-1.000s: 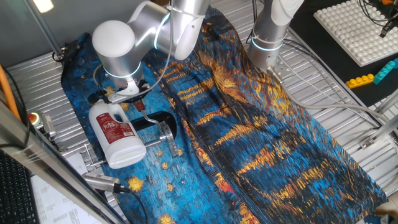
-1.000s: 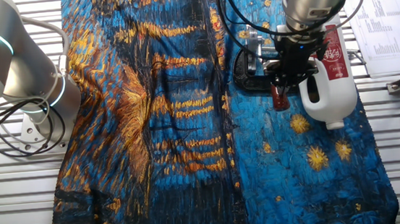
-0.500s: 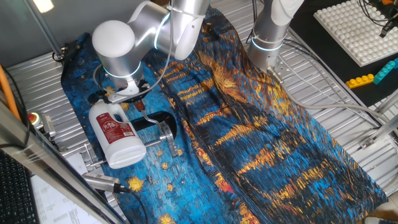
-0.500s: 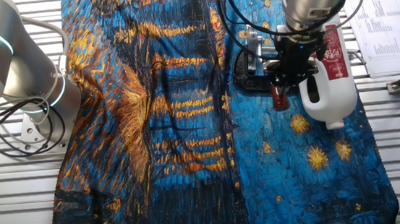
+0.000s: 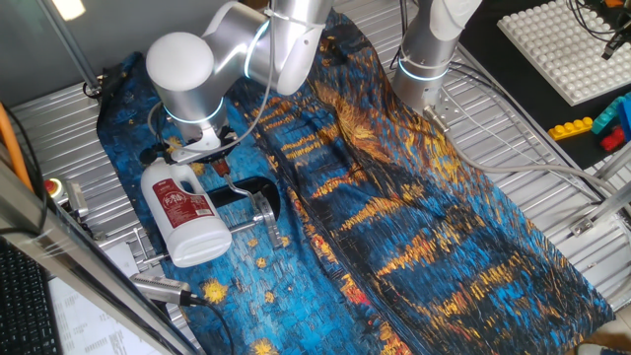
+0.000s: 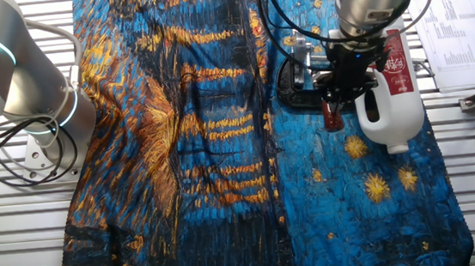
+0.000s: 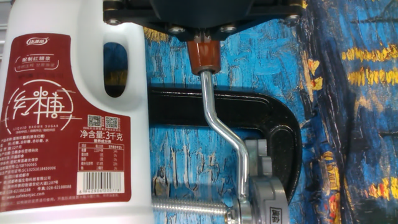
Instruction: Push down the lever
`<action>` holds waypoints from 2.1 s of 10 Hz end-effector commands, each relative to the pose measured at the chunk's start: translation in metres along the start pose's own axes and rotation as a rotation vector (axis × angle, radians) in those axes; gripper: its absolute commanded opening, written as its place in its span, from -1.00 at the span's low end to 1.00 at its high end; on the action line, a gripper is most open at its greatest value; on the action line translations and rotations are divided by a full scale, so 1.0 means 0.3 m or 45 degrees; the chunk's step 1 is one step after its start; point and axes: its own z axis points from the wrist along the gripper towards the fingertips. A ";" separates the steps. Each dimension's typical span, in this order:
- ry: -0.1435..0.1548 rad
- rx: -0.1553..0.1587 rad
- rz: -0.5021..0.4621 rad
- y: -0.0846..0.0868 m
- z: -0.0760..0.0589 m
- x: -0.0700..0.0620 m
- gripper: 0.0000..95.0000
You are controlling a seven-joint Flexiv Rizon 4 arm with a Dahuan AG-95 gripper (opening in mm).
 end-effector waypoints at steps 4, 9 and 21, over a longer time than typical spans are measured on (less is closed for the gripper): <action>-0.091 -0.002 0.044 0.048 -0.119 0.013 -1.00; -0.099 0.012 0.025 0.016 -0.117 0.013 -1.00; -0.091 0.032 -0.037 -0.024 -0.032 0.029 -1.00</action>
